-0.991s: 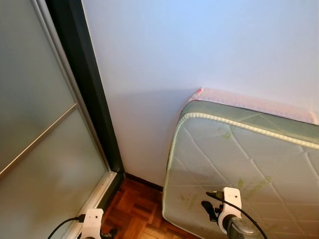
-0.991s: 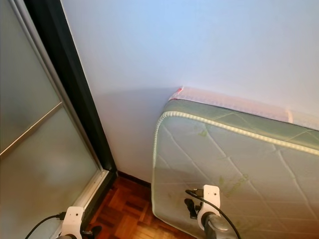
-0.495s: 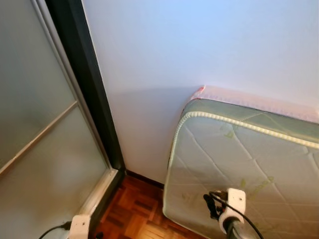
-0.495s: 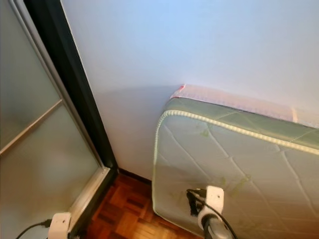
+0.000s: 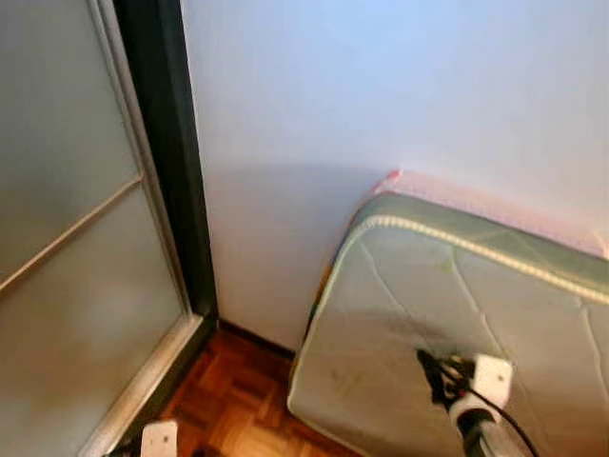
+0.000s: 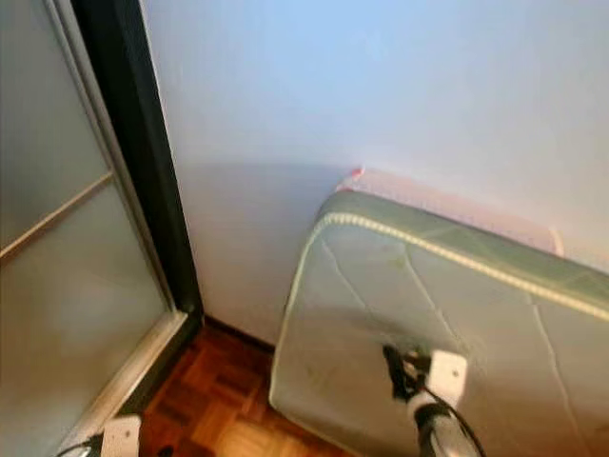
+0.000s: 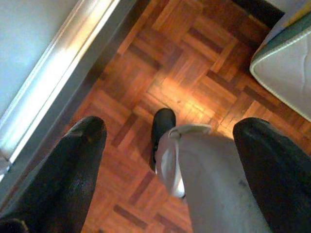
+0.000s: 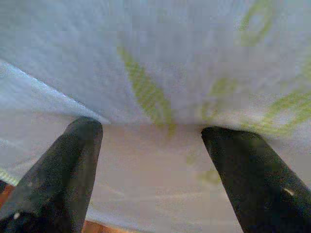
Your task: Clean up the room
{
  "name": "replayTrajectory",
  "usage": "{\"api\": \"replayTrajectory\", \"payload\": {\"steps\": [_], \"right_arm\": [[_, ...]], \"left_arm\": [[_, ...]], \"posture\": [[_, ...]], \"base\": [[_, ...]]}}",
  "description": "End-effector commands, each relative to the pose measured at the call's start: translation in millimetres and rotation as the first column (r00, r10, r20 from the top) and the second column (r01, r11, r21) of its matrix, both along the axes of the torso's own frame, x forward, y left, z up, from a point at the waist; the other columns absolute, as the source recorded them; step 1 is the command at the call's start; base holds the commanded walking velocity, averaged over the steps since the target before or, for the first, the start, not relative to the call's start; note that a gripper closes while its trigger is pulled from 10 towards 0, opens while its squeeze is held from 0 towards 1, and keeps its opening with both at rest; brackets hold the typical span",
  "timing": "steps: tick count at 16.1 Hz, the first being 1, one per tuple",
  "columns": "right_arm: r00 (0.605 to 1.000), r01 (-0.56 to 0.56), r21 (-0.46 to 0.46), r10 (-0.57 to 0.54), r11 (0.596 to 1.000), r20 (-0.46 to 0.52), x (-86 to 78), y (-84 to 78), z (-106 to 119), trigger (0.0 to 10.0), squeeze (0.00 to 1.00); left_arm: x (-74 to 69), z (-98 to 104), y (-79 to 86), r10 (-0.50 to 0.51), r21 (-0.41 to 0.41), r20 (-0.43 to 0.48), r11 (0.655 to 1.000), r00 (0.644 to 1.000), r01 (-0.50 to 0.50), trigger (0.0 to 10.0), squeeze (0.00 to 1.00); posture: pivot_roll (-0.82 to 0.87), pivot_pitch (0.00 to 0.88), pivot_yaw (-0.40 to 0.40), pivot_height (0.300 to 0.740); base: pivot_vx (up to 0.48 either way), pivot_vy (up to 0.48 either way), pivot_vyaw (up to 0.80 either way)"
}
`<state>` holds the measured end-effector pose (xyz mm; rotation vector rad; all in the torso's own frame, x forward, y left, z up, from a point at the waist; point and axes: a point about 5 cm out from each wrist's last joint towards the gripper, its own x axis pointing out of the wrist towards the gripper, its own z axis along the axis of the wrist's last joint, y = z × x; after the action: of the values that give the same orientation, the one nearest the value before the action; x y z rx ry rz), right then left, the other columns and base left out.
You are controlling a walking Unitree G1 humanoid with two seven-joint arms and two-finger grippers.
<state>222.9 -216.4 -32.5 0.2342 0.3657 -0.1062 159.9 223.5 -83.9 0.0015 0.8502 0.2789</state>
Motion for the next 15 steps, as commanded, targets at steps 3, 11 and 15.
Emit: {"api": "replayTrajectory", "payload": {"steps": [3, 11, 15], "right_arm": [[0.988, 0.093, -0.104, -0.079, 0.99, 0.133, -8.9, -34.9, 20.2, 10.0, 0.0], [0.903, 0.173, -0.106, -0.2, 0.979, -0.379, -98.3, -33.0, -49.5, 10.0, 0.0], [0.815, 0.078, -0.069, -0.103, 0.995, -0.571, -125.2, -17.3, -68.2, 10.0, 0.0]], "left_arm": [[-21.2, -8.8, -0.2, 0.021, -0.015, -0.062, 1.0, 0.998, -0.022, 10.0, 0.0], [-34.0, -4.8, 32.7, -0.02, 0.047, -0.105, 0.999, 0.994, 0.025, 10.0, 0.0], [-32.1, -2.0, 40.1, -0.015, 0.057, -0.104, 0.998, 0.994, 0.021, 10.0, 0.0]], "posture": [[0.3, 0.01, -0.223, 0.74], [0.27, 0.052, -0.079, 0.74], [0.26, 0.062, -0.052, 0.74]], "base": [[0.0, 0.0, 0.0], [0.0, 0.0, 0.0], [0.0, 0.0, 0.0]]}}
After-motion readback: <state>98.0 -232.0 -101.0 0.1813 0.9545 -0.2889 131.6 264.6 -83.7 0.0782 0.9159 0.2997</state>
